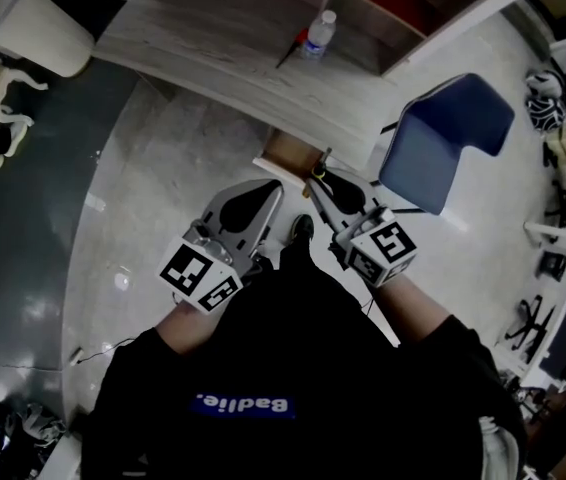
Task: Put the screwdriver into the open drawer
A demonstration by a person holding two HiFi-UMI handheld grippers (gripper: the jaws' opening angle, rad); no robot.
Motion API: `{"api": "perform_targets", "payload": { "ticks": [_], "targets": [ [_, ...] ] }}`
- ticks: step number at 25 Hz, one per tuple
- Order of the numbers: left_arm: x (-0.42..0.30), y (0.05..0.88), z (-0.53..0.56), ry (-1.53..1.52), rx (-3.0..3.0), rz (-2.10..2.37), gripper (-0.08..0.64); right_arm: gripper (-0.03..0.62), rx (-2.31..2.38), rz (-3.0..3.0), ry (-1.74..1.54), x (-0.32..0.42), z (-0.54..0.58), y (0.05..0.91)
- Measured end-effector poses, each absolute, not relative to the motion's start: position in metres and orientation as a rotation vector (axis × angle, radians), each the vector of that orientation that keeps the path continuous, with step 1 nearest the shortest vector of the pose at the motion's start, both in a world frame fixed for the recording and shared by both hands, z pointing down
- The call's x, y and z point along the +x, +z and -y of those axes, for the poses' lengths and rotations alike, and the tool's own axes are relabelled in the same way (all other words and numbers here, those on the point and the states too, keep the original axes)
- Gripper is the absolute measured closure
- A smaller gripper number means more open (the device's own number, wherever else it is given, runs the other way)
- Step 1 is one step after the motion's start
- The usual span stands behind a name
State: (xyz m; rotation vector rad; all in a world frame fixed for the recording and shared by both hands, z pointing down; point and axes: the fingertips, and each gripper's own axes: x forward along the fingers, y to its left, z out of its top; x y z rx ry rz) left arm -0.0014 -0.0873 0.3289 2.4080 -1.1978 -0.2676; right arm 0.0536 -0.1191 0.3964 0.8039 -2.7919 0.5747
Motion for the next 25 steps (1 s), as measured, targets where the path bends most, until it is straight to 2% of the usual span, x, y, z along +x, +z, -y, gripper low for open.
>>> {"api": "perform_targets", "payload": {
  "ticks": [25],
  "targets": [
    [-0.029, 0.34, 0.093, -0.262, 2.296, 1.429, 0.558, 0.502, 0.684, 2.479, 0.524, 0.047, 0.151, 0.564]
  ]
}}
